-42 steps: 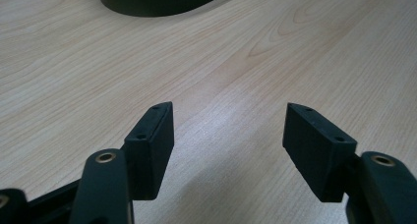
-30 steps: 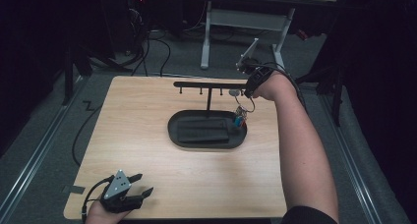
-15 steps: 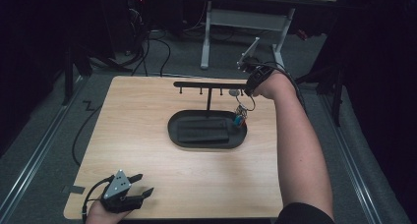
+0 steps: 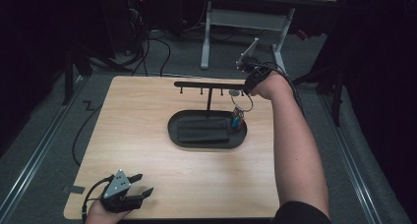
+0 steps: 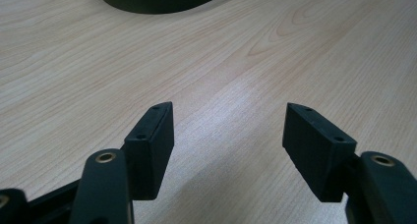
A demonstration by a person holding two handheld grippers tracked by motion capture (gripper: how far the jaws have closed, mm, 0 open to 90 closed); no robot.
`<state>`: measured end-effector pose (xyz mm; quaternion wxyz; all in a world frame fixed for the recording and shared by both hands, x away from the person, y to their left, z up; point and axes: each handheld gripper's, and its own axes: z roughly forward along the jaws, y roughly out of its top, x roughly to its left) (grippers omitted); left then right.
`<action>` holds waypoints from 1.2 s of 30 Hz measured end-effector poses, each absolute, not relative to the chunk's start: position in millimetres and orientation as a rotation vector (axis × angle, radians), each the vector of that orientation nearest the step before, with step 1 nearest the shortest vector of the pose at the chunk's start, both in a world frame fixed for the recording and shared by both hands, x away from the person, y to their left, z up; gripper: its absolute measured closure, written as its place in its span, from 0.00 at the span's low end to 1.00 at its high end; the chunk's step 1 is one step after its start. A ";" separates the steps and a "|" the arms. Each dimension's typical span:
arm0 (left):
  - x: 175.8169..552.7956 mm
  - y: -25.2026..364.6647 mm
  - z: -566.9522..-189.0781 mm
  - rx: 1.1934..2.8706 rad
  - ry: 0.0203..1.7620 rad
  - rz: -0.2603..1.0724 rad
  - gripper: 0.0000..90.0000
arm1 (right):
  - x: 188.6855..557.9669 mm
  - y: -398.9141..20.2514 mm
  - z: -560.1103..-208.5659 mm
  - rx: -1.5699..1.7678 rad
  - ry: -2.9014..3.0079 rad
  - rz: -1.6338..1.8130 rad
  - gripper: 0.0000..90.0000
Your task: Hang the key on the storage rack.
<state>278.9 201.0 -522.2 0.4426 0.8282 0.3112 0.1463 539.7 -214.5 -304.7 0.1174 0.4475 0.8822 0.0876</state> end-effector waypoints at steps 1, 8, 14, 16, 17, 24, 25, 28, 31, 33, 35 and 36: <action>278.9 200.6 -522.6 2.051 0.773 0.366 0.41 | 539.2 -213.9 -303.1 1.316 2.573 0.266 0.92; 279.3 200.3 -521.9 2.054 0.767 0.369 0.41 | 529.3 -209.0 -294.0 1.286 2.555 0.284 0.86; 280.0 199.3 -521.0 2.057 0.757 0.382 0.41 | 516.7 -209.2 -295.4 1.293 2.544 0.315 0.70; 280.6 198.7 -520.8 2.055 0.757 0.383 0.41 | 509.4 -210.7 -302.2 1.324 2.539 0.328 0.61; 280.7 198.6 -520.7 2.055 0.757 0.384 0.41 | 505.6 -212.4 -306.5 1.328 2.531 0.337 0.57; 279.7 196.6 -519.9 2.058 0.751 0.379 0.41 | 480.6 -213.1 -326.7 1.307 2.500 0.408 0.44; 279.6 196.1 -520.0 2.053 0.751 0.381 0.41 | 475.7 -213.0 -330.5 1.305 2.489 0.430 0.43; 279.3 195.5 -520.1 2.050 0.755 0.384 0.40 | 461.9 -213.3 -344.3 1.277 2.482 0.470 0.40; 279.0 195.5 -520.2 2.051 0.757 0.386 0.40 | 453.3 -212.9 -352.3 1.267 2.469 0.493 0.39; 279.0 195.9 -520.2 2.053 0.759 0.384 0.40 | 446.2 -213.4 -358.8 1.265 2.447 0.518 0.38; 278.6 195.7 -520.6 2.057 0.762 0.383 0.40 | 436.6 -215.6 -366.6 1.282 2.406 0.555 0.38; 278.3 195.6 -520.6 2.057 0.761 0.381 0.40 | 433.1 -216.6 -369.9 1.287 2.393 0.575 0.38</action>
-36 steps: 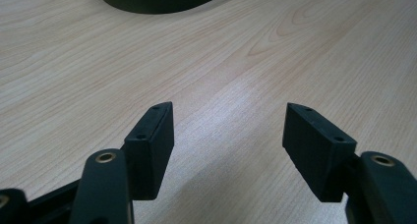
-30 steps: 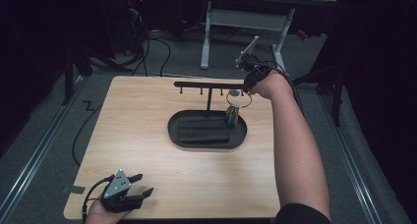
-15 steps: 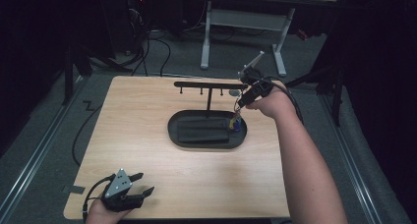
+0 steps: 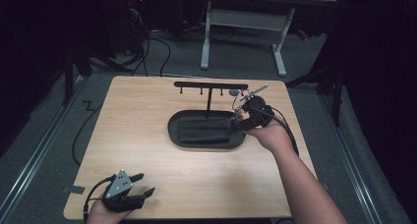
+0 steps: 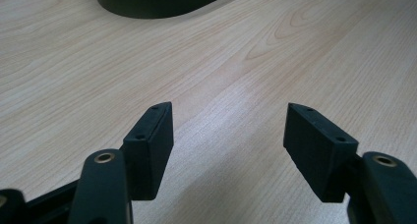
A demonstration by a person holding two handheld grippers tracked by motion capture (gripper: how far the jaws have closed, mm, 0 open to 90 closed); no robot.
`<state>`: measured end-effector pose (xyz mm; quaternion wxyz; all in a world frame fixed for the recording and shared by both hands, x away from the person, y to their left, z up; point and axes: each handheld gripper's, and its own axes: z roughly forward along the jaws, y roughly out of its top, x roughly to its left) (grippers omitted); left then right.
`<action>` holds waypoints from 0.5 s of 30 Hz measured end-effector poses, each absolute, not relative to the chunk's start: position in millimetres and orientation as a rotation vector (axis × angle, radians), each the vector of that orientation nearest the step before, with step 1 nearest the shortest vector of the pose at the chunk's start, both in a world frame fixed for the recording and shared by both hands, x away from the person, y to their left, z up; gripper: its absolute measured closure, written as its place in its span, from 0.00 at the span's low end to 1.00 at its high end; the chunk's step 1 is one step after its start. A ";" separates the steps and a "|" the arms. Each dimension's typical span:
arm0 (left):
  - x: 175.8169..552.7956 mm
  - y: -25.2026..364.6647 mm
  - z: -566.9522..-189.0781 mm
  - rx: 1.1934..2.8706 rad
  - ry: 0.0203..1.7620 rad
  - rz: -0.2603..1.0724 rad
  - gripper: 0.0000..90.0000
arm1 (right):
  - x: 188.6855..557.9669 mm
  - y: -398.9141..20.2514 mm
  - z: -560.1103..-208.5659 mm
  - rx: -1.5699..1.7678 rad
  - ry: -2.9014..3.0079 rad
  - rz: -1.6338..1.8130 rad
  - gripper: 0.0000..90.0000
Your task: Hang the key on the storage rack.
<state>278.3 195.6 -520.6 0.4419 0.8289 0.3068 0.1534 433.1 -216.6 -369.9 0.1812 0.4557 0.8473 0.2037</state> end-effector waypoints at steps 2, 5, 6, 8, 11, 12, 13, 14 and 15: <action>277.9 195.2 -520.5 2.058 0.762 0.379 0.40 | 430.0 -217.8 -373.4 1.286 2.385 0.589 0.38; 277.0 194.7 -520.1 2.058 0.758 0.382 0.40 | 417.9 -224.8 -387.5 1.302 2.348 0.632 0.37; 276.7 194.6 -520.1 2.060 0.757 0.382 0.40 | 414.7 -227.8 -392.2 1.310 2.336 0.644 0.36; 276.6 194.5 -520.3 2.060 0.756 0.381 0.40 | 412.7 -229.7 -395.1 1.309 2.329 0.653 0.36; 276.9 194.7 -520.7 2.061 0.756 0.377 0.40 | 404.1 -236.7 -404.7 1.295 2.288 0.684 0.34; 277.1 194.7 -521.0 2.059 0.757 0.377 0.41 | 398.4 -240.9 -410.3 1.311 2.276 0.695 0.31; 277.3 194.6 -521.3 2.059 0.760 0.377 0.40 | 394.7 -242.4 -413.1 1.290 2.259 0.708 0.31; 277.3 194.6 -521.3 2.059 0.760 0.377 0.41 | 394.7 -242.4 -413.1 1.290 2.259 0.708 0.31; 277.5 194.6 -521.4 2.061 0.760 0.374 0.41 | 390.3 -244.5 -417.0 1.298 2.264 0.715 0.30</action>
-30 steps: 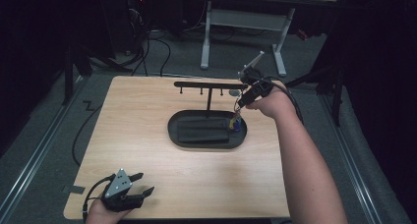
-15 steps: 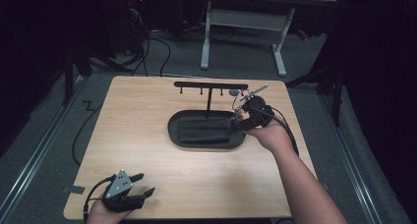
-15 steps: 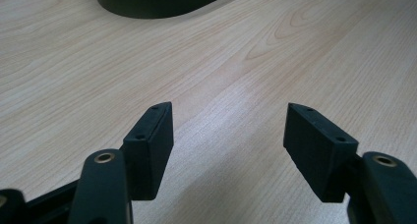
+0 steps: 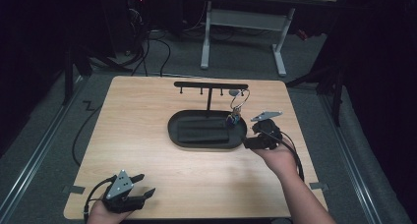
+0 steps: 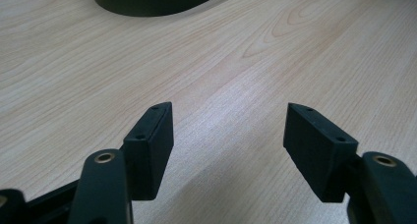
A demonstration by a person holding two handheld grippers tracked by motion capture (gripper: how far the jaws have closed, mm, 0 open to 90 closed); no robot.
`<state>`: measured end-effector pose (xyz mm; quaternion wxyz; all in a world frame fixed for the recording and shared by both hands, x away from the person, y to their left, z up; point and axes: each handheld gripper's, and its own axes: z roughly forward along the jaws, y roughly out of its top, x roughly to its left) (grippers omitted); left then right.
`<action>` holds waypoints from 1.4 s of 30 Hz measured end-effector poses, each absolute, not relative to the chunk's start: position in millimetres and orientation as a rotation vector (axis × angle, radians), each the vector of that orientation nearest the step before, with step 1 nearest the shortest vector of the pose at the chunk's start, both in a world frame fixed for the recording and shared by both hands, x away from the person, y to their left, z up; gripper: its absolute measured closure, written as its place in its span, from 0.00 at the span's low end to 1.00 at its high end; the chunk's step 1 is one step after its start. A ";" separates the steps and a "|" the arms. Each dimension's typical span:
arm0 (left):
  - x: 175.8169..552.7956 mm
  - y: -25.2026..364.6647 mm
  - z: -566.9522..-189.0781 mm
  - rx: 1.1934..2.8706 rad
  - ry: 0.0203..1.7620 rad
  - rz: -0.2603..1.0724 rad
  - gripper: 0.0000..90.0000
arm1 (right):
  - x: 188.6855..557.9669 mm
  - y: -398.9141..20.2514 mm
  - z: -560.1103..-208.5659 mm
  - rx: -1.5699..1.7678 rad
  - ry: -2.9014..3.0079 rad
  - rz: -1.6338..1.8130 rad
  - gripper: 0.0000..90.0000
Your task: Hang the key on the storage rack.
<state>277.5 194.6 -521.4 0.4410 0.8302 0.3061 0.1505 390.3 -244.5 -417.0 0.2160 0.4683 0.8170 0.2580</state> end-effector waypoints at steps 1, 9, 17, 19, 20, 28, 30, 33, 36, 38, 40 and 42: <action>277.6 194.5 -521.5 2.062 0.760 0.374 0.41 | 387.1 -244.6 -419.6 1.291 2.251 0.714 0.30; 277.2 192.9 -522.1 2.064 0.758 0.370 0.41 | 360.5 -245.8 -440.4 1.274 2.198 0.780 0.30; 274.8 191.6 -521.4 2.057 0.743 0.364 0.41 | 331.0 -253.5 -469.7 1.303 2.144 0.935 0.28; 273.3 190.5 -520.2 2.053 0.727 0.366 0.41 | 318.2 -256.5 -482.7 1.315 2.123 0.981 0.27; 272.7 189.9 -519.8 2.050 0.721 0.370 0.41 | 318.2 -256.5 -482.7 1.315 2.123 0.981 0.27; 268.2 182.8 -519.2 2.052 0.685 0.364 0.41 | 268.9 -274.9 -509.9 1.310 2.056 1.141 0.25; 268.2 181.7 -519.2 2.055 0.682 0.362 0.41 | 261.3 -278.1 -511.2 1.318 2.040 1.178 0.24; 268.1 180.8 -519.5 2.055 0.683 0.364 0.41 | 255.2 -278.6 -510.8 1.289 2.026 1.177 0.24; 267.6 181.2 -518.8 2.055 0.686 0.371 0.41 | 258.2 -277.1 -510.5 1.285 2.023 1.194 0.24; 267.2 181.8 -518.4 2.054 0.685 0.372 0.41 | 258.9 -276.1 -511.6 1.284 2.030 1.191 0.24; 266.7 183.0 -517.8 2.050 0.685 0.375 0.41 | 259.0 -273.3 -513.4 1.282 2.049 1.174 0.23; 267.3 184.1 -517.6 2.047 0.684 0.374 0.41 | 259.0 -272.6 -513.5 1.283 2.052 1.173 0.23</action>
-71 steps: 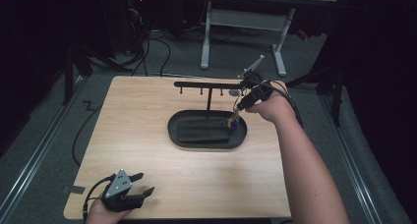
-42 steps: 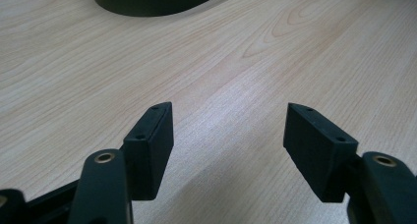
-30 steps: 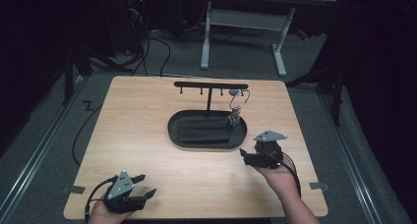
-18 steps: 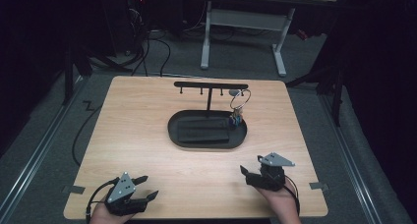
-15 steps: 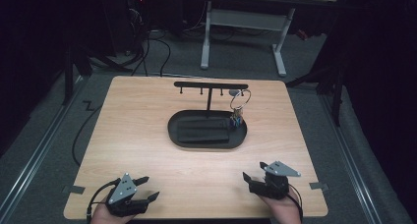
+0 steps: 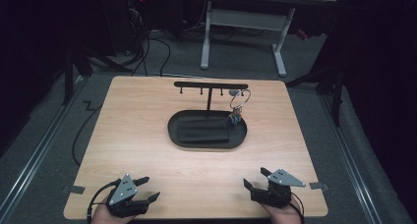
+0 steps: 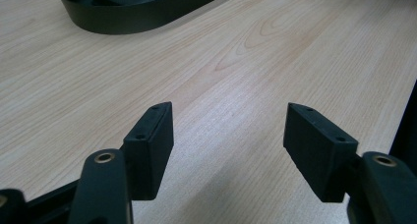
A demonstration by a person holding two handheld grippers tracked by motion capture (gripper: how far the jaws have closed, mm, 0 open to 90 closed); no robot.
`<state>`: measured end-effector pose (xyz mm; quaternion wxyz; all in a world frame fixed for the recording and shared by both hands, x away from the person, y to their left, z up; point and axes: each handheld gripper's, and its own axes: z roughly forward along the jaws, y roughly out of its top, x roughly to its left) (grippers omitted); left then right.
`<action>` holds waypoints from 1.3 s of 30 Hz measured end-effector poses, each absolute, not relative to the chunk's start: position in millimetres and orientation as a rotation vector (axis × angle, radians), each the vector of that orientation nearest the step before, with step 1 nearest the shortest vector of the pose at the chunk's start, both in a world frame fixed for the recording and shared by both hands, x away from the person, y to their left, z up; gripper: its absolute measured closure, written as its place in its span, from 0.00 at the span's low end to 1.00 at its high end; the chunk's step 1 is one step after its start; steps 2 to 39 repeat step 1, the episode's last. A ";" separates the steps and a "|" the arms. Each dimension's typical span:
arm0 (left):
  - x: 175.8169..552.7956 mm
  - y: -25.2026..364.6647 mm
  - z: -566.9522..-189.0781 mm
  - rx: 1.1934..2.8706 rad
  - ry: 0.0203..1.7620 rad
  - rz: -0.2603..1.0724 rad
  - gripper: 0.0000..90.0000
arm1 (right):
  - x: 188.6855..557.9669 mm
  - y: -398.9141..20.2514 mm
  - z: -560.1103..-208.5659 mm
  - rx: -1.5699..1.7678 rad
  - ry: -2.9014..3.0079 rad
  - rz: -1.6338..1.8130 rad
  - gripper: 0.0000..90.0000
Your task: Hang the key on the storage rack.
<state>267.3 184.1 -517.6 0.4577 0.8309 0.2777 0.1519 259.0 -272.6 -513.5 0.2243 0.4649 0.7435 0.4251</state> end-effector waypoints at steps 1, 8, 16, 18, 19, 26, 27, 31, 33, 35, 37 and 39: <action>267.6 184.6 -517.5 2.048 0.683 0.376 0.40 | 259.1 -272.2 -513.5 1.283 2.052 1.173 0.23; 267.6 184.6 -517.5 2.048 0.683 0.376 0.40 | 259.1 -272.2 -513.5 1.283 2.052 1.173 0.23; 267.6 184.6 -517.5 2.048 0.683 0.376 0.40 | 259.1 -272.2 -513.5 1.283 2.052 1.173 0.23; 267.6 184.6 -517.5 2.048 0.683 0.376 0.40 | 259.1 -272.2 -513.5 1.283 2.052 1.173 0.23; 267.6 184.6 -517.5 2.048 0.683 0.376 0.40 | 259.1 -272.2 -513.5 1.283 2.052 1.173 0.23; 267.6 184.6 -517.5 2.048 0.683 0.376 0.40 | 259.1 -272.2 -513.5 1.283 2.052 1.173 0.23; 267.6 184.6 -517.5 2.048 0.683 0.376 0.40 | 259.1 -272.2 -513.5 1.283 2.052 1.173 0.23; 267.6 184.6 -517.5 2.048 0.683 0.376 0.40 | 259.1 -272.2 -513.5 1.283 2.052 1.173 0.23; 267.6 184.6 -517.5 2.048 0.683 0.376 0.40 | 259.1 -272.2 -513.5 1.283 2.052 1.173 0.23; 267.6 184.6 -517.5 2.048 0.683 0.376 0.40 | 259.1 -272.2 -513.5 1.283 2.052 1.173 0.23; 267.6 184.6 -517.5 2.048 0.683 0.376 0.40 | 259.1 -272.2 -513.5 1.283 2.052 1.173 0.23; 267.6 184.6 -517.5 2.048 0.683 0.376 0.40 | 259.1 -272.2 -513.5 1.283 2.052 1.173 0.23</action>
